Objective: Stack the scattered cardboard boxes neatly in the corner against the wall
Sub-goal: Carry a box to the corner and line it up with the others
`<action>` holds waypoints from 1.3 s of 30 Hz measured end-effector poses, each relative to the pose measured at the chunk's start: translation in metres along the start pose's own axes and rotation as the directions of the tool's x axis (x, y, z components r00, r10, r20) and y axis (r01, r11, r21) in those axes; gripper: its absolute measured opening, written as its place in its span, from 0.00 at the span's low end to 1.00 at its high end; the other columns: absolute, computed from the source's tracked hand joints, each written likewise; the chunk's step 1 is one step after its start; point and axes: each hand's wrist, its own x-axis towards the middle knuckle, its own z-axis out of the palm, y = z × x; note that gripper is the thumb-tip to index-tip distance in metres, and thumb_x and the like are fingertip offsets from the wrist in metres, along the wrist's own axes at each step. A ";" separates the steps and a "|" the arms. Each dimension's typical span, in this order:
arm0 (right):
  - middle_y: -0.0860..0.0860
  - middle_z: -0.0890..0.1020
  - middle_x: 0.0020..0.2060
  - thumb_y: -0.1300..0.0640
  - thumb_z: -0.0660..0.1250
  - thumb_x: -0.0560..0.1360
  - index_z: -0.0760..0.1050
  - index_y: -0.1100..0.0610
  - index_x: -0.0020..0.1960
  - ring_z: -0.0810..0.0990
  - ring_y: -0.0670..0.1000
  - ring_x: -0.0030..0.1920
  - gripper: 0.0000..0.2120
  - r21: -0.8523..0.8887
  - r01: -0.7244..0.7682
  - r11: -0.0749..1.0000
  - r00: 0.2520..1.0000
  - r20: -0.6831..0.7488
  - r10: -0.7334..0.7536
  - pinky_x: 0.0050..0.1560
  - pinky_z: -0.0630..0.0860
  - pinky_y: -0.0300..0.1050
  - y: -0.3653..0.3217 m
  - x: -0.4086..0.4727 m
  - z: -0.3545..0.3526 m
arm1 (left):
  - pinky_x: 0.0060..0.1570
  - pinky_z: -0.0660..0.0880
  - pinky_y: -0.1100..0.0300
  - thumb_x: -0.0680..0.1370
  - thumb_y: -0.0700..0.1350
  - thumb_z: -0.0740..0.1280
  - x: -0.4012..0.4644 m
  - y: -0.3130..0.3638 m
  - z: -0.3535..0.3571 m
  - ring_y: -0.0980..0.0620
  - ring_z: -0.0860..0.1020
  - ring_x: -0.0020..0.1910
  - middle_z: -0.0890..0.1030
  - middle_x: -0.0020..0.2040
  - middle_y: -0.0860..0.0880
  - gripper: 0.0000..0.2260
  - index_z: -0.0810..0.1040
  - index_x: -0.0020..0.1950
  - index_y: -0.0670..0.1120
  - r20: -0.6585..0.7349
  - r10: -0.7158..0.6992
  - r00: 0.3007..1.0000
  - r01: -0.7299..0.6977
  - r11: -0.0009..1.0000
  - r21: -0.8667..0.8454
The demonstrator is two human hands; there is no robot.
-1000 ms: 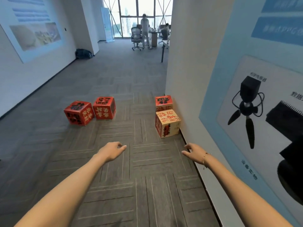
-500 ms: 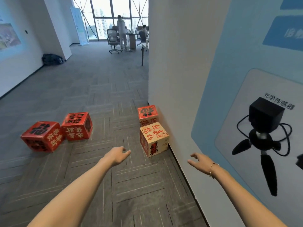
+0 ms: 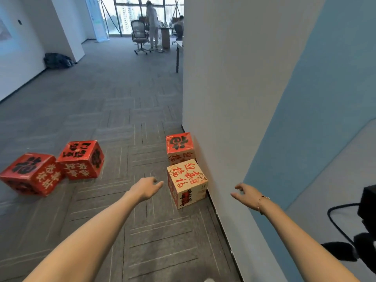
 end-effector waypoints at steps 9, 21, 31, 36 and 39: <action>0.55 0.71 0.67 0.48 0.61 0.77 0.66 0.58 0.69 0.70 0.54 0.67 0.24 -0.088 0.113 0.990 0.989 0.109 -0.103 0.64 0.70 0.48 -0.033 0.157 -0.043 | 0.64 0.70 0.51 0.80 0.59 0.57 0.101 0.029 -0.005 0.45 0.73 0.65 0.73 0.68 0.43 0.26 0.68 0.71 0.43 -0.039 -0.164 0.986 0.155 0.970 -0.185; 0.58 0.70 0.68 0.48 0.60 0.78 0.63 0.59 0.71 0.71 0.56 0.65 0.25 -0.121 0.077 0.990 0.978 0.201 -0.052 0.56 0.73 0.47 -0.083 0.338 -0.043 | 0.64 0.70 0.52 0.80 0.58 0.57 0.259 0.010 -0.017 0.44 0.72 0.66 0.73 0.68 0.42 0.26 0.67 0.71 0.42 0.063 -0.296 0.953 0.302 0.911 -0.282; 0.57 0.70 0.68 0.48 0.59 0.78 0.62 0.59 0.71 0.71 0.57 0.65 0.25 -0.131 -0.048 0.990 0.959 0.270 0.082 0.51 0.74 0.47 -0.075 0.496 0.011 | 0.64 0.70 0.53 0.80 0.59 0.56 0.427 0.001 0.034 0.44 0.73 0.65 0.73 0.68 0.42 0.26 0.66 0.72 0.43 0.177 -0.280 0.944 0.321 0.903 -0.284; 0.57 0.74 0.64 0.51 0.59 0.79 0.67 0.61 0.66 0.74 0.55 0.62 0.20 -0.124 -0.064 0.990 0.928 0.358 0.104 0.49 0.68 0.41 -0.054 0.570 0.064 | 0.59 0.72 0.54 0.80 0.58 0.56 0.488 -0.020 0.093 0.44 0.75 0.61 0.73 0.68 0.42 0.26 0.66 0.73 0.43 0.237 -0.338 0.911 0.396 0.876 -0.275; 0.56 0.75 0.63 0.51 0.60 0.79 0.68 0.61 0.65 0.75 0.54 0.61 0.18 -0.105 -0.066 0.992 0.912 0.397 0.103 0.48 0.68 0.40 -0.034 0.617 0.102 | 0.55 0.72 0.56 0.81 0.58 0.56 0.530 -0.033 0.134 0.45 0.77 0.58 0.75 0.65 0.41 0.26 0.65 0.73 0.43 0.240 -0.358 0.903 0.418 0.861 -0.289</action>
